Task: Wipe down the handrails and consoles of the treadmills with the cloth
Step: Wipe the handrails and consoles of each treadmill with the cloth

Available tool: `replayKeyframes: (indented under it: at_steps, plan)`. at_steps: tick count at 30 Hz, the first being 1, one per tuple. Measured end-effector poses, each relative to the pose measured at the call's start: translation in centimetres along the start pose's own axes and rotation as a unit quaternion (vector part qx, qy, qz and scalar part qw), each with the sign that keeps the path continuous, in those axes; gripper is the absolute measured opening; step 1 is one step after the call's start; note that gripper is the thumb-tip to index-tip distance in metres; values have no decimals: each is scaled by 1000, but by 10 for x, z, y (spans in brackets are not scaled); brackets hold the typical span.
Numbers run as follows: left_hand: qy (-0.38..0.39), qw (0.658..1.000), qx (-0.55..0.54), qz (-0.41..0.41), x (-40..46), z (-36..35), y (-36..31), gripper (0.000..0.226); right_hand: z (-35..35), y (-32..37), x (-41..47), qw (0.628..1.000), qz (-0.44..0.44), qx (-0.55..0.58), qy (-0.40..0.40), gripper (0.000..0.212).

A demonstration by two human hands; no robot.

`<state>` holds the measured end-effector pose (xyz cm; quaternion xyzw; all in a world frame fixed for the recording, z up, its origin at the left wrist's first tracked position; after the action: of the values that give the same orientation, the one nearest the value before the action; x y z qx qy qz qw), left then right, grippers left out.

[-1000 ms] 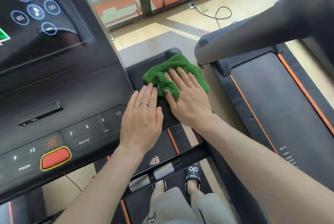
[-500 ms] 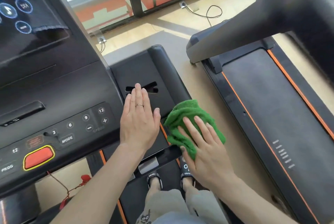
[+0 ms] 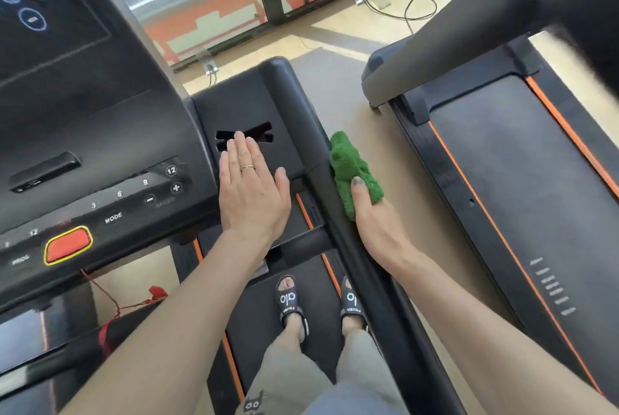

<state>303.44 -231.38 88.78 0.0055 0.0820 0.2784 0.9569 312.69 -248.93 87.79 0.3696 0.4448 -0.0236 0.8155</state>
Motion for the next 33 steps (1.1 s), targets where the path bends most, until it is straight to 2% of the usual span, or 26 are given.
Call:
replayKeyframes:
  at_steps: [4, 8, 10, 11, 13, 17, 21, 23, 26, 29, 33]
  plan:
    - [11, 999, -21, -38, -24, 0, -27, 73, 19, -79, -48, 997, -72, 30, -9, 52]
    - [-55, 988, -47, -135, -60, -7, -43, 58, 34, -129, -101, 994, -97, 33, -35, 62]
    - [-86, 978, -63, -178, -78, -20, -40, 46, 34, -137, -105, 994, -89, 43, -48, 48]
    - [-74, 978, -65, -184, -83, -28, -37, 44, 33, -134, -101, 994, -84, 39, -54, 39]
    - [-29, 983, -56, -172, -90, -39, -30, 58, 26, -108, -93, 996, -55, 28, -61, 34]
    - [-26, 986, -76, -149, -90, -45, -24, 36, 2, -39, -44, 997, 0, -5, -75, 53]
    - [-29, 985, -86, -146, -87, -46, -23, 35, -13, -19, -25, 982, 92, -89, -139, 52]
    - [-37, 984, -69, -161, -88, -45, -23, 32, -13, -43, -47, 957, 185, -150, -164, 51]
    - [-44, 980, -88, -170, -88, -45, -23, 24, -11, -101, -89, 847, 313, -356, -240, 53]
    - [-57, 978, -110, -166, -87, -46, -23, 26, -1, -141, -105, 776, 346, -479, -222, 56]
    - [-63, 980, -110, -155, -88, -44, -23, 39, -3, -110, -91, 728, 400, -520, -199, 51]
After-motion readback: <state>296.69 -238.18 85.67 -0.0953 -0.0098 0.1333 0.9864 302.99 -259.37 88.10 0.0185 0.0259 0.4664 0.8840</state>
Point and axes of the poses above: each hand's wrist, its own x-axis towards the middle knuckle, its own z-axis out of the back of the hand, y = z × x, the point moved 4 cm from there along x, towards the middle knuckle, and after that the axes turned 14 degrees about -z, right-handed, at the moved point
